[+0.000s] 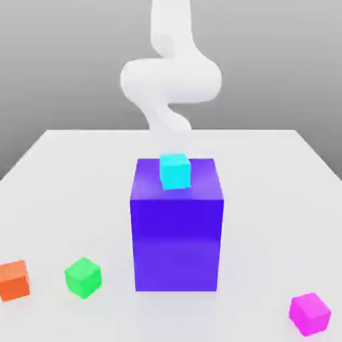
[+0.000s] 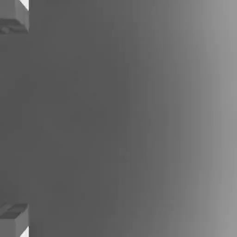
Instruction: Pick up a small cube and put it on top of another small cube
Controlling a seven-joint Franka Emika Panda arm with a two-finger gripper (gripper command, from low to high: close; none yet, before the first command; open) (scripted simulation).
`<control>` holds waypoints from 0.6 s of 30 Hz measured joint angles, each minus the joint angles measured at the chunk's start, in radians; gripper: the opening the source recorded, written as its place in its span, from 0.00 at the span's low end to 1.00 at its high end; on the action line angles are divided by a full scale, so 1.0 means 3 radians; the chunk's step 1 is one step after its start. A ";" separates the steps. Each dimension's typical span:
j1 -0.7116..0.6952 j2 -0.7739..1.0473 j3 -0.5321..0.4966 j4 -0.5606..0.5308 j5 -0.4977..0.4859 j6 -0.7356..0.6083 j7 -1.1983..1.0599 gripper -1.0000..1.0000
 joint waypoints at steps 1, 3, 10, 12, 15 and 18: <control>0.0092 0.0115 -0.0039 -0.0003 0.0024 0.0035 -0.0156 0.50; 0.0261 0.0334 -0.0108 -0.0009 0.0075 0.0102 -0.0456 0.50; 0.0783 0.1081 -0.0297 -0.0027 0.0281 0.0328 -0.1497 0.50; 0.0906 0.1295 -0.0326 -0.0033 0.0348 0.0391 -0.1800 0.50; 0.1055 0.1617 -0.0331 -0.0040 0.0447 0.0486 -0.2254 0.50; 0.1172 0.1936 -0.0303 -0.0048 0.0525 0.0583 -0.2692 0.50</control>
